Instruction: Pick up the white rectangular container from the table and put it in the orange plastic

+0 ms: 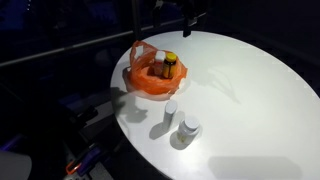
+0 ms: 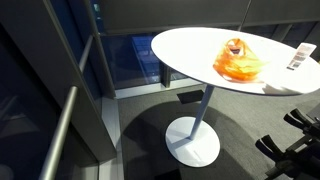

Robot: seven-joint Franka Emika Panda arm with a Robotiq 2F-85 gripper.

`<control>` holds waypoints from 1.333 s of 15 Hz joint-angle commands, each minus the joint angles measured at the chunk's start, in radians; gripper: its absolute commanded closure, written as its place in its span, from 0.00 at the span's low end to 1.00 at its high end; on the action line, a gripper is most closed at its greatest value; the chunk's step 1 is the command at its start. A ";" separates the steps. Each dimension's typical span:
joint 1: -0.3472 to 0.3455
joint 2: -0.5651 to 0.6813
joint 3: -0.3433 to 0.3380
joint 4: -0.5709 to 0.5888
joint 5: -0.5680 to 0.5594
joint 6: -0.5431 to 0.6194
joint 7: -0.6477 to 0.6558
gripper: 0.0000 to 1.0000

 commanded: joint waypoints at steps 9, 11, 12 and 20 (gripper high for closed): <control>-0.025 0.094 -0.020 0.025 0.014 -0.049 -0.123 0.00; -0.034 0.125 -0.023 0.034 0.006 -0.058 -0.169 0.00; -0.038 0.140 -0.024 0.038 -0.002 -0.067 -0.189 0.00; -0.064 0.223 -0.024 0.030 -0.064 -0.062 -0.262 0.00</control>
